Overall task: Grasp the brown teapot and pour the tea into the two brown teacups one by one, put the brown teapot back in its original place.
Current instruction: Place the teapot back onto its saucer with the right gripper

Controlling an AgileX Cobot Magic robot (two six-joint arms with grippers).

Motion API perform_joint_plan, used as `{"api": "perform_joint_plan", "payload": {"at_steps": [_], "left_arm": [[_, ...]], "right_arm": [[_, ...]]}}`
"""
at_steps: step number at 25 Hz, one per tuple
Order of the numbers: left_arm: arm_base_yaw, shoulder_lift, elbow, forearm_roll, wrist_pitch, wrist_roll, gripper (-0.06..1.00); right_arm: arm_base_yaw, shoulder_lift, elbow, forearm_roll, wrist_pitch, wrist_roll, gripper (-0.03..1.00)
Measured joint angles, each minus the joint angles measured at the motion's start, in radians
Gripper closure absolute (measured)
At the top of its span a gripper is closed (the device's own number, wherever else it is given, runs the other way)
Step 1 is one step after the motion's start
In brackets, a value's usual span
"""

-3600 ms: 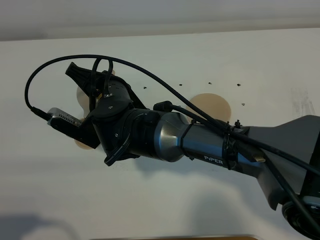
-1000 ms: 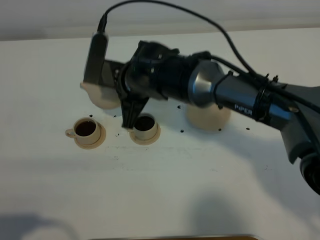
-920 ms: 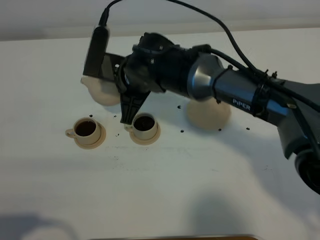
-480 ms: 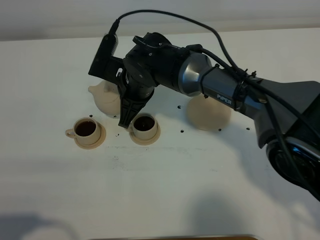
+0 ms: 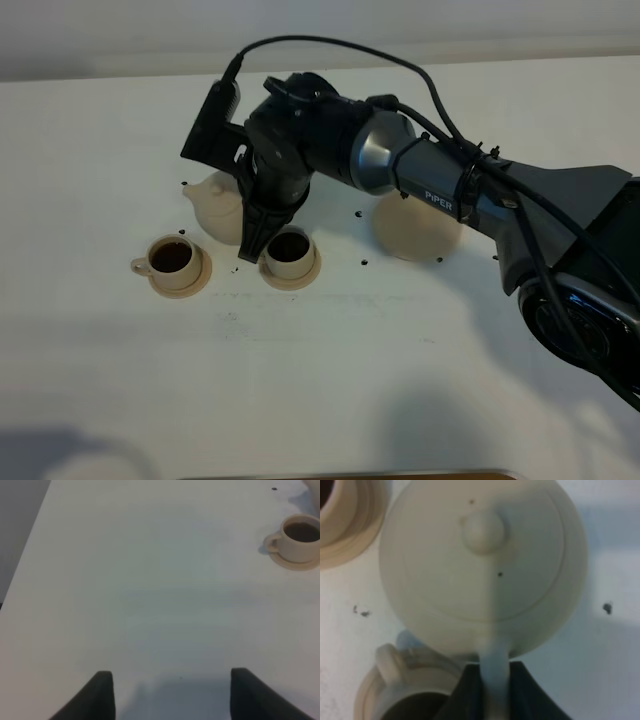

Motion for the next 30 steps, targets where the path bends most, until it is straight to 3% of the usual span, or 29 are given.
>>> {"api": "perform_joint_plan", "payload": {"at_steps": [7, 15, 20, 30], "left_arm": [[0.000, 0.000, 0.000, 0.000, 0.000, -0.001, 0.46], [0.000, 0.000, 0.000, 0.000, 0.000, -0.003, 0.46], [0.000, 0.000, 0.000, 0.000, 0.000, -0.003, 0.46], [0.000, 0.000, 0.000, -0.001, 0.000, -0.003, 0.46]], "right_arm": [[-0.047, -0.032, -0.150, 0.004, 0.172, 0.114, 0.86], [-0.176, -0.082, -0.150, 0.018, 0.312, 0.202, 0.86], [-0.213, -0.160, -0.010, 0.049, 0.292, 0.228, 0.86], [-0.325, -0.374, 0.467, 0.085, 0.007, 0.332, 0.86]]}}
